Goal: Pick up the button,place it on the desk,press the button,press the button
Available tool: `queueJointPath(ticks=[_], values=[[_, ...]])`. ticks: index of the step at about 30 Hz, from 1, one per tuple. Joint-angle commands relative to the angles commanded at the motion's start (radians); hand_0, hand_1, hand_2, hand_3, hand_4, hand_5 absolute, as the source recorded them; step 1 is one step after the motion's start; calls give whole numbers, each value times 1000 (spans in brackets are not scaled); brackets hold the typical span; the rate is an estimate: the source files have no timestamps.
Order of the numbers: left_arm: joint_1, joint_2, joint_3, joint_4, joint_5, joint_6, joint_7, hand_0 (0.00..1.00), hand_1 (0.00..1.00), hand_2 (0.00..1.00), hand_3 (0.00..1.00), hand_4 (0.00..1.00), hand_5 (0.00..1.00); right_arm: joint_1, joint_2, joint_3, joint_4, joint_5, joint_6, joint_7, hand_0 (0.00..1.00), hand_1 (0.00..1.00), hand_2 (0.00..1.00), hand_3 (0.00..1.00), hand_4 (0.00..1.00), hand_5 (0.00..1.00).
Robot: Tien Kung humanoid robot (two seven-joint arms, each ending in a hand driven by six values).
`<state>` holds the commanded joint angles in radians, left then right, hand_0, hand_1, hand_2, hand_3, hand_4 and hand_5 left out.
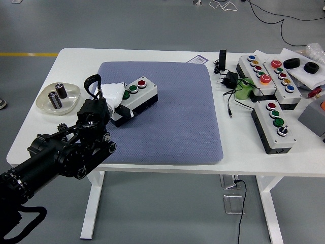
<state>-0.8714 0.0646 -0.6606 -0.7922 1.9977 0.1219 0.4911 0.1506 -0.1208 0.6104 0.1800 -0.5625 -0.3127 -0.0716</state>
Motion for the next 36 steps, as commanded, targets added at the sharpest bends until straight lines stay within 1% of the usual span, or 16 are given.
queueJointPath(ticks=[1, 2, 7, 8, 11, 13, 14, 17, 18, 20, 23, 26, 28, 31, 32, 36], values=[[-1, 4, -2, 3, -5, 8, -26, 178, 159, 199, 551, 452, 2, 0, 0, 0, 0, 0, 0, 0, 653, 572, 607, 646, 271, 275], [-1, 6, -4, 5, -9, 12, -44, 68, 127, 170, 505, 433, 2, 0, 0, 0, 0, -1, 0, 0, 653, 572, 606, 646, 271, 275], [1, 20, -6, 10, -28, 54, -154, 68, 127, 170, 505, 433, 2, 1, 0, 1, 0, -2, 0, -2, 653, 572, 606, 646, 271, 275], [1, 26, -4, 9, -32, 71, -189, 55, 115, 157, 455, 424, 2, 1, 0, 1, 0, -2, 0, -2, 653, 572, 606, 646, 271, 275], [-4, 42, 9, 5, -37, 113, -293, 55, 115, 157, 455, 424, 2, 2, 1, 2, 0, -1, 0, -2, 653, 572, 606, 646, 271, 275], [-14, 60, 30, -1, -44, 125, -376, 55, 115, 157, 455, 424, 2, 2, 1, 0, 0, 3, -1, -1, 653, 572, 606, 646, 271, 275], [-20, 67, 40, -4, -36, 123, -417, 48, 109, 148, 414, 420, 2, 3, 1, 0, 0, 1, -1, -1, 652, 573, 606, 646, 271, 275], [-39, 88, 70, -16, -19, 107, -532, 48, 109, 148, 414, 420, 2, 3, 1, 2, 0, -2, -1, -2, 652, 573, 606, 646, 271, 275], [-42, 91, 76, -18, -16, 101, -558, 48, 109, 148, 414, 420, 2, 3, 1, 2, 0, -1, -1, -2, 652, 573, 606, 646, 271, 275], [-56, 101, 104, -23, -8, 72, -611, 50, 110, 152, 408, 429, 2, 4, 1, 2, 0, -4, -1, -2, 652, 573, 606, 646, 271, 275], [-73, 104, 148, -18, -4, 37, -645, 50, 110, 152, 408, 429, 2, 4, 1, 2, 0, -4, -1, -3, 652, 573, 606, 646, 271, 275], [-79, 97, 164, -2, -4, 10, -654, 54, 111, 152, 406, 429, 2, 5, 1, 0, 0, -4, -1, -4, 652, 573, 606, 646, 271, 275], [-80, 93, 166, 6, 0, -4, -656, 54, 111, 152, 406, 429, 2, 5, 2, -2, 0, -2, -1, -4, 652, 573, 606, 646, 271, 275], [-83, 86, 172, 15, 33, -45, -641, 54, 111, 152, 406, 429, 2, 5, 1, -1, 0, -4, -1, -5, 652, 573, 606, 646, 271, 275], [-83, 84, 174, 19, 37, -48, -640, 84, 139, 179, 468, 459, 2, 5, 1, -1, 0, -4, -1, -5, 652, 572, 606, 645, 272, 276], [-81, 79, 181, 43, 50, -51, -638, 84, 139, 179, 468, 459, 2, 5, 2, -3, 0, -3, -1, -4, 652, 572, 606, 645, 272, 276]])
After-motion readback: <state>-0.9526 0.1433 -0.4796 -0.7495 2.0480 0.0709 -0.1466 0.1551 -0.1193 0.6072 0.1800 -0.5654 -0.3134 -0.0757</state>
